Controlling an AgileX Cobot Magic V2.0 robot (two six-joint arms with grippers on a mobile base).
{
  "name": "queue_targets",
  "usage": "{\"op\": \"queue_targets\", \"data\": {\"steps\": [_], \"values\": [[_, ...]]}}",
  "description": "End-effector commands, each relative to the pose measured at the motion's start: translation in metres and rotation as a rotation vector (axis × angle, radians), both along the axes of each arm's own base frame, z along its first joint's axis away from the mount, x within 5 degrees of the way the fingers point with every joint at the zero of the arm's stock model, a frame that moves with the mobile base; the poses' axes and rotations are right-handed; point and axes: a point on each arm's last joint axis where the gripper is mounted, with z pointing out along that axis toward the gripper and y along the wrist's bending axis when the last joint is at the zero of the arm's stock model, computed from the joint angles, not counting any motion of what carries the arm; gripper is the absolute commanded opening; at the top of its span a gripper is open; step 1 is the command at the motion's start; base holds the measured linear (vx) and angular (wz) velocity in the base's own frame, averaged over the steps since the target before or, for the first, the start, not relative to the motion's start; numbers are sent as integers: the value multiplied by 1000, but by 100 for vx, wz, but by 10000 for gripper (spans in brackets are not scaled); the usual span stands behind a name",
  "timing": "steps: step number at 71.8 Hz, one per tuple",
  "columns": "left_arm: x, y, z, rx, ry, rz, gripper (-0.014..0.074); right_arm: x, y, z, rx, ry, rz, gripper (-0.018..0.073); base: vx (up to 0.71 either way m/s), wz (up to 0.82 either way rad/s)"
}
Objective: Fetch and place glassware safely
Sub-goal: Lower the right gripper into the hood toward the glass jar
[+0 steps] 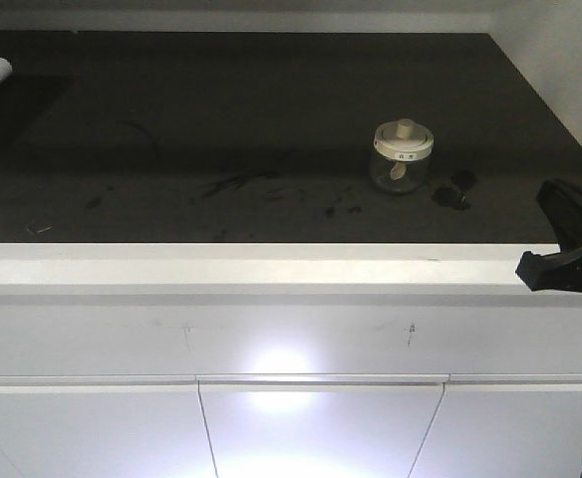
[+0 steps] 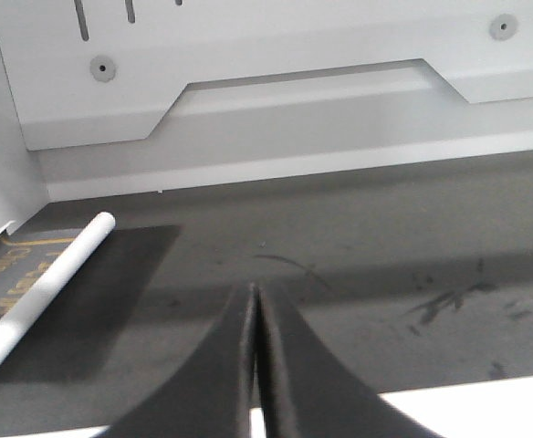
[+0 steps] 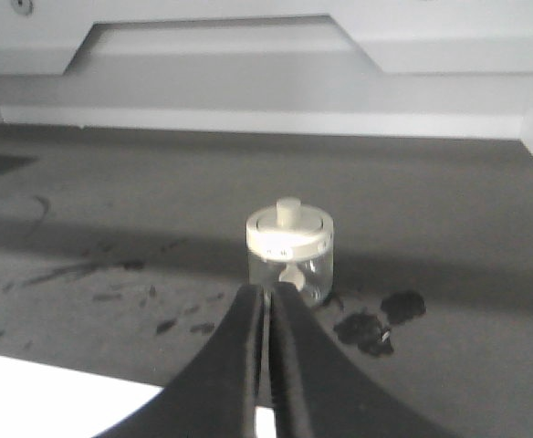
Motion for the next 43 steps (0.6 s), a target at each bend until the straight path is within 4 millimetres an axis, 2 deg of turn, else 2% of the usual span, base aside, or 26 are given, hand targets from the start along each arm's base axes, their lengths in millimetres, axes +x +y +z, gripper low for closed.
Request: {"op": "queue_targets", "data": {"steps": [1, 33, 43], "values": [[-5, -1, 12, -16, -82, -9, -7, -2, 2, 13, 8, -86, 29, -2, 0, 0], [-6, -1, 12, -17, -74, -8, -7, -3, 6, 19, 18, -156, 72, 0, 0, 0], [-6, -1, 12, -17, -74, -8, -7, 7, 6, 26, -5, -164, 74, 15, 0, 0]]}}
